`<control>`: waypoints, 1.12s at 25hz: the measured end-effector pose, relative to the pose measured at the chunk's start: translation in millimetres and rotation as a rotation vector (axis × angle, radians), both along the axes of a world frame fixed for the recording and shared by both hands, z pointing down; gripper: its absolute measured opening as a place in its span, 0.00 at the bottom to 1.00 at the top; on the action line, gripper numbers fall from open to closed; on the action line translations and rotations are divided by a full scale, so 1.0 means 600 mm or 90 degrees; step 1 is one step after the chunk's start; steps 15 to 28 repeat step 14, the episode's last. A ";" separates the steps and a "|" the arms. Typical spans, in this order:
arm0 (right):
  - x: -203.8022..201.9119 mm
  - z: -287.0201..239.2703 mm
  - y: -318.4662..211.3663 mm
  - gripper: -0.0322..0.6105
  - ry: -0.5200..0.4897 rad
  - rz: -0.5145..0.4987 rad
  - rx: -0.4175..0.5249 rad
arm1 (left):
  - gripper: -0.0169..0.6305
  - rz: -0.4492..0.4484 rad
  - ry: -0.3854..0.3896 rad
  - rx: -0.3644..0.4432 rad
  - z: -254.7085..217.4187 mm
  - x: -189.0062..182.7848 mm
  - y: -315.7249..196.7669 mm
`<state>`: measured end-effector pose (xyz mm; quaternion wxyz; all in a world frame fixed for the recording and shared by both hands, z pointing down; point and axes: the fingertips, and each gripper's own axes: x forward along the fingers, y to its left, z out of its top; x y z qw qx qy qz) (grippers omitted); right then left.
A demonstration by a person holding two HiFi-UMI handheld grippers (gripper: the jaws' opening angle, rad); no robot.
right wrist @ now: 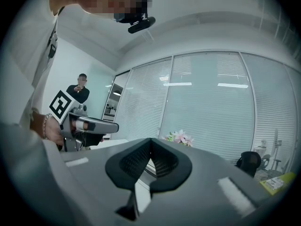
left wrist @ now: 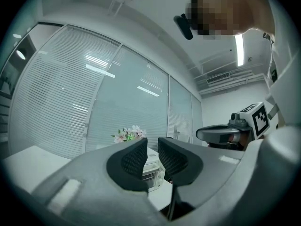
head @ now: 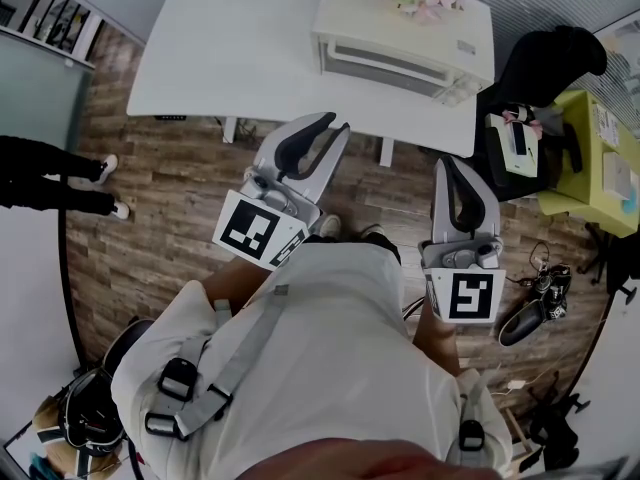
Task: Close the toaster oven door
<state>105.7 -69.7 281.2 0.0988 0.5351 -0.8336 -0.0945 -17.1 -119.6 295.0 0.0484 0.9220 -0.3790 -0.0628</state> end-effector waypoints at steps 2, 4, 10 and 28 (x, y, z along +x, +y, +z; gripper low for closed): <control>0.001 0.000 0.001 0.06 0.000 0.000 0.000 | 0.14 0.001 0.001 0.001 -0.002 0.001 0.001; 0.002 0.000 0.001 0.06 0.000 0.001 0.000 | 0.14 0.005 0.002 -0.002 -0.001 0.003 0.001; 0.006 0.001 0.001 0.06 0.001 0.003 -0.002 | 0.14 0.008 0.001 -0.007 0.001 0.008 0.000; 0.008 0.004 0.000 0.06 -0.001 0.005 -0.004 | 0.14 0.006 0.004 -0.010 0.003 0.008 -0.002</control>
